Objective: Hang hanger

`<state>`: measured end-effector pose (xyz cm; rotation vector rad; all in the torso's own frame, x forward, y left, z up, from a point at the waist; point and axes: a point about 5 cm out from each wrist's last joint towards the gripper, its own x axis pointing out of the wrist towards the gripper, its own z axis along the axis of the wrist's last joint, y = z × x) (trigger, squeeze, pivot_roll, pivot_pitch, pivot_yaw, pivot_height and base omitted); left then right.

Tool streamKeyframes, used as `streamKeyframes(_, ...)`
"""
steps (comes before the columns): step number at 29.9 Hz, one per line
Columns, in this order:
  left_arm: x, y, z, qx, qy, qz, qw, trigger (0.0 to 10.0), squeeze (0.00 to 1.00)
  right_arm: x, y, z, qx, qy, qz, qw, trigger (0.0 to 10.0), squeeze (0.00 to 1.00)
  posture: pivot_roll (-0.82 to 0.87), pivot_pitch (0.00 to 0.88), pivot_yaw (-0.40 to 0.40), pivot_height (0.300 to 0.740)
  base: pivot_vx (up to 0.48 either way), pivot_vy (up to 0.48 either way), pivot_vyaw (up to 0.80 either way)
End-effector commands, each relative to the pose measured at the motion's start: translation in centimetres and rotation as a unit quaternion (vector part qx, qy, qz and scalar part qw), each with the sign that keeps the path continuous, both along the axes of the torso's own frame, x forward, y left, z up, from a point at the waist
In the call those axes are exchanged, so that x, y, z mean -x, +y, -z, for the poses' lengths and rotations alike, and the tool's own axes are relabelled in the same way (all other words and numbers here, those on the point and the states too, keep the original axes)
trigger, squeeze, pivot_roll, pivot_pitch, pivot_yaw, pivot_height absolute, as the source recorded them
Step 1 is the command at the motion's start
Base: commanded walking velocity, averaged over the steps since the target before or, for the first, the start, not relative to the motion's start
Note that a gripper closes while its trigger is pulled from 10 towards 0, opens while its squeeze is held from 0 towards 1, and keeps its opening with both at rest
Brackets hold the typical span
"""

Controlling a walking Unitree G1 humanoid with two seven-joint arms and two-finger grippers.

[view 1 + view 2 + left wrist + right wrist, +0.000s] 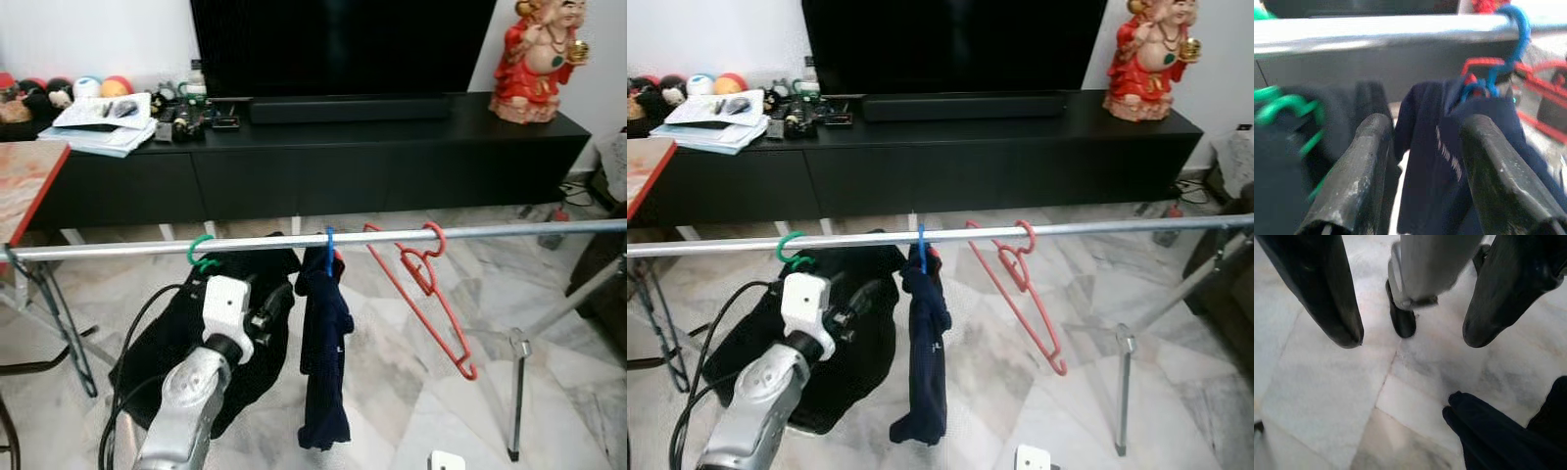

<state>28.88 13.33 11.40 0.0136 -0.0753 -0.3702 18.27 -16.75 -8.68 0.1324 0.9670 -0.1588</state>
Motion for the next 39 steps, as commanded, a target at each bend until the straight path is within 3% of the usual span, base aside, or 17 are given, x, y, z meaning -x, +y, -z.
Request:
streamKeyframes(1,0.9,0.4,0.4,-0.038,0.005,0.024,0.999,10.0,0.00,0.3,0.7,0.2,-0.010,0.004,0.001,1.000,10.0,0.00,0.04,0.037,0.025,0.740,0.000,0.000,0.00)
streamKeyframes(9,2.9,1.5,3.9,-0.125,0.081,0.071,0.986,10.0,0.00,0.4,0.7,0.2,-0.009,0.006,-0.002,1.000,10.0,0.00,0.04,0.025,0.027,0.740,0.000,0.000,0.00)
streamKeyframes(13,3.1,2.6,5.0,-0.133,0.109,0.049,0.984,10.0,0.00,0.4,0.7,0.2,-0.008,0.006,-0.001,1.000,10.0,0.00,0.04,0.022,0.028,0.740,0.000,0.000,0.00)
streamKeyframes(14,3.3,3.6,6.2,-0.134,0.141,0.029,0.980,10.0,0.00,0.4,0.6,0.2,-0.008,0.005,0.000,1.000,10.0,0.00,0.04,0.021,0.029,0.740,0.000,0.000,0.00)
streamKeyframes(17,3.3,4.8,7.6,-0.144,0.178,-0.004,0.973,10.0,0.00,0.4,0.7,0.2,-0.008,0.006,0.000,1.000,10.0,0.00,0.04,0.022,0.030,0.740,0.000,0.000,0.00)
streamKeyframes(20,3.2,6.2,8.7,-0.128,0.209,-0.054,0.968,10.0,0.00,0.4,0.6,0.2,-0.009,0.004,0.003,1.000,10.0,0.00,0.04,0.028,0.029,0.740,0.000,0.000,0.00)
streamKeyframes(24,3.6,7.0,10.4,-0.138,0.255,-0.058,0.955,10.0,0.00,0.4,0.6,0.2,-0.007,0.006,0.002,1.000,10.0,0.00,0.05,0.030,0.028,0.740,0.000,0.000,0.00)
streamKeyframes(28,5.1,7.7,13.6,-0.157,0.331,-0.059,0.928,10.0,0.00,0.4,0.6,0.2,-0.006,0.008,0.001,1.000,10.0,0.00,0.04,0.038,0.027,0.740,0.000,0.000,0.00)
streamKeyframes(33,6.3,8.5,15.6,-0.147,0.388,-0.100,0.904,10.0,0.00,0.3,0.6,0.2,-0.006,0.008,0.004,1.000,10.0,0.00,0.05,0.041,0.025,0.740,0.000,0.000,0.00)
streamKeyframes(34,6.3,8.5,15.6,-0.147,0.388,-0.100,0.904,10.0,0.00,0.3,0.6,0.2,-0.006,0.008,0.004,1.000,10.0,0.00,0.05,0.041,0.025,0.740,0.000,0.000,0.00)
streamKeyframes(35,6.8,8.8,16.2,-0.148,0.406,-0.116,0.894,10.0,0.00,0.3,0.6,0.2,-0.005,0.008,0.004,1.000,10.0,0.00,0.05,0.041,0.024,0.740,0.000,0.000,0.00)
streamKeyframes(36,8.2,9.2,17.3,-0.154,0.439,-0.138,0.874,10.0,0.00,0.3,0.6,0.2,-0.005,0.009,0.005,1.000,10.0,0.00,0.05,0.041,0.025,0.740,0.000,0.000,0.00)
streamKeyframes(37,8.2,9.2,17.3,-0.154,0.439,-0.138,0.874,10.0,0.00,0.3,0.6,0.2,-0.005,0.009,0.005,1.000,10.0,0.00,0.05,0.041,0.025,0.740,0.000,0.000,0.00)
streamKeyframes(39,9.5,9.3,18.2,-0.157,0.466,-0.149,0.858,10.0,0.00,0.4,0.6,0.2,-0.007,0.011,0.005,1.000,10.0,0.00,0.04,0.042,0.026,0.740,0.000,0.000,0.00)
